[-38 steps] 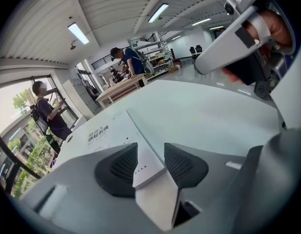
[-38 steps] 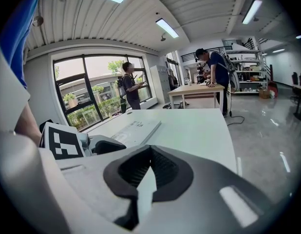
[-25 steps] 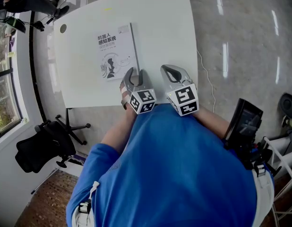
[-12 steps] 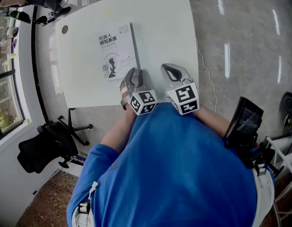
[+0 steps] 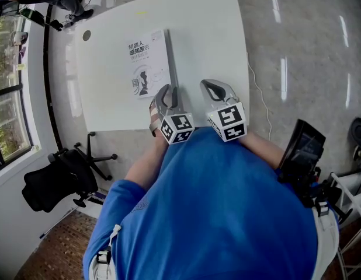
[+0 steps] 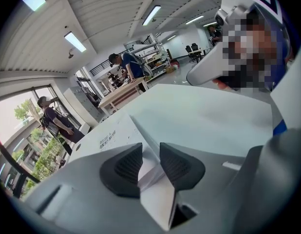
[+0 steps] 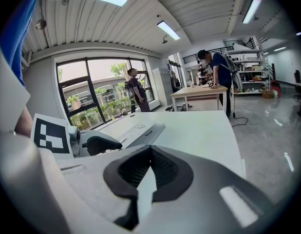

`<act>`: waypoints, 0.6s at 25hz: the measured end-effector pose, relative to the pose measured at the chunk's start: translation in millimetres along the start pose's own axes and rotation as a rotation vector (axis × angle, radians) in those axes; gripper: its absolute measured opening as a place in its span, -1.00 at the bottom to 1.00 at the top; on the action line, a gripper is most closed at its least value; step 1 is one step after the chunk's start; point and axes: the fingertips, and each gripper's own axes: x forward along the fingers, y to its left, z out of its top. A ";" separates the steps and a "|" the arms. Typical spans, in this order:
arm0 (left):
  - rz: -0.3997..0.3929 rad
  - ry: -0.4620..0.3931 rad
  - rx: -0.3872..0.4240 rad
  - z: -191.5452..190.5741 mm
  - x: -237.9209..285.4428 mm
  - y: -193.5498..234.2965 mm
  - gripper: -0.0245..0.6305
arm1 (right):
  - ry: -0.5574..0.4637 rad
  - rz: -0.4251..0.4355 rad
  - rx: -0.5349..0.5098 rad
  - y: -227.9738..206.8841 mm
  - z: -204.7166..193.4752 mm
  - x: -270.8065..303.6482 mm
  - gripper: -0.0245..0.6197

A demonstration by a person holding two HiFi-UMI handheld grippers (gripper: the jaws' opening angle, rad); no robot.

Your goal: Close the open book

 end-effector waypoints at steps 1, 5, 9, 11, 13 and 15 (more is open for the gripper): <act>-0.004 0.001 -0.001 0.4 -0.2 0.0 -0.57 | -0.002 0.002 0.000 0.3 0.6 0.3 -0.91; 0.009 0.004 -0.003 -1.4 -4.6 0.8 -0.81 | -0.011 0.004 -0.003 2.7 1.7 -1.3 -0.91; 0.023 -0.011 -0.010 -6.2 -21.8 10.2 -0.88 | -0.019 0.003 -0.013 17.2 5.5 -9.3 -0.91; 0.023 -0.017 -0.011 -5.6 -23.7 12.8 -0.88 | -0.022 0.002 -0.016 19.4 6.9 -9.6 -0.91; 0.021 -0.019 -0.018 -6.0 -23.6 13.6 -0.89 | -0.023 0.004 -0.016 20.5 6.1 -8.6 -0.91; 0.019 -0.021 -0.028 -6.7 -24.2 15.0 -0.89 | -0.018 0.008 -0.016 22.3 4.2 -7.1 -0.91</act>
